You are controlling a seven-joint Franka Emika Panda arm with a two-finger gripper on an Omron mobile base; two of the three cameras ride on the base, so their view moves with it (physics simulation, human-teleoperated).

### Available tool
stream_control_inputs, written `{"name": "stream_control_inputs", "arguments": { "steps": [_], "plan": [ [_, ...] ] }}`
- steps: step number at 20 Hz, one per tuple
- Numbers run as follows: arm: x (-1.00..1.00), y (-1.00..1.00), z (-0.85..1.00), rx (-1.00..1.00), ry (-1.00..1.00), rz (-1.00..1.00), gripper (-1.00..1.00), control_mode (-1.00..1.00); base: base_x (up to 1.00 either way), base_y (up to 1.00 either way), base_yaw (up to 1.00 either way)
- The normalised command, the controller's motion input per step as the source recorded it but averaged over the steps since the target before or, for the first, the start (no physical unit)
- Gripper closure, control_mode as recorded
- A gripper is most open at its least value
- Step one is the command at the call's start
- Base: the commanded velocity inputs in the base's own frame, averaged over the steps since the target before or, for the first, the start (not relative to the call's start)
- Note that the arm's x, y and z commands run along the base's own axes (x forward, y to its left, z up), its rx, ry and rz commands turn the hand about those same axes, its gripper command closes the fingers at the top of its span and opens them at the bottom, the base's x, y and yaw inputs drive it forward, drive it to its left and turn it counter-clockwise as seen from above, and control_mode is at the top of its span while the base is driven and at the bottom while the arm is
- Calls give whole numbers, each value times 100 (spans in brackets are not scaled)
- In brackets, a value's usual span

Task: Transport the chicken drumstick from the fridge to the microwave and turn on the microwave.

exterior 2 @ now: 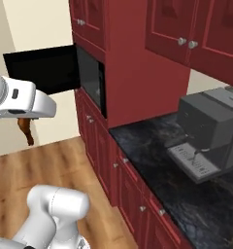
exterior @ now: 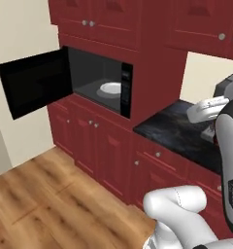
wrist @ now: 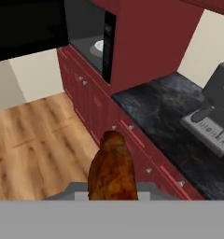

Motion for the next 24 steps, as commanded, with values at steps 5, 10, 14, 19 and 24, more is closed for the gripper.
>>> {"name": "stream_control_inputs", "arguments": {
  "steps": [5,10,14,19,24],
  "plan": [
    [0,0,0,0,0,0,100,100,31,65,-31],
    [0,0,0,0,0,0,100,100,24,65,-30],
    [0,0,0,0,0,0,100,100,20,72,-30],
    [0,0,0,0,0,0,100,100,5,69,-29],
    [0,0,0,0,0,0,100,100,6,71,-30]
  ]
}}
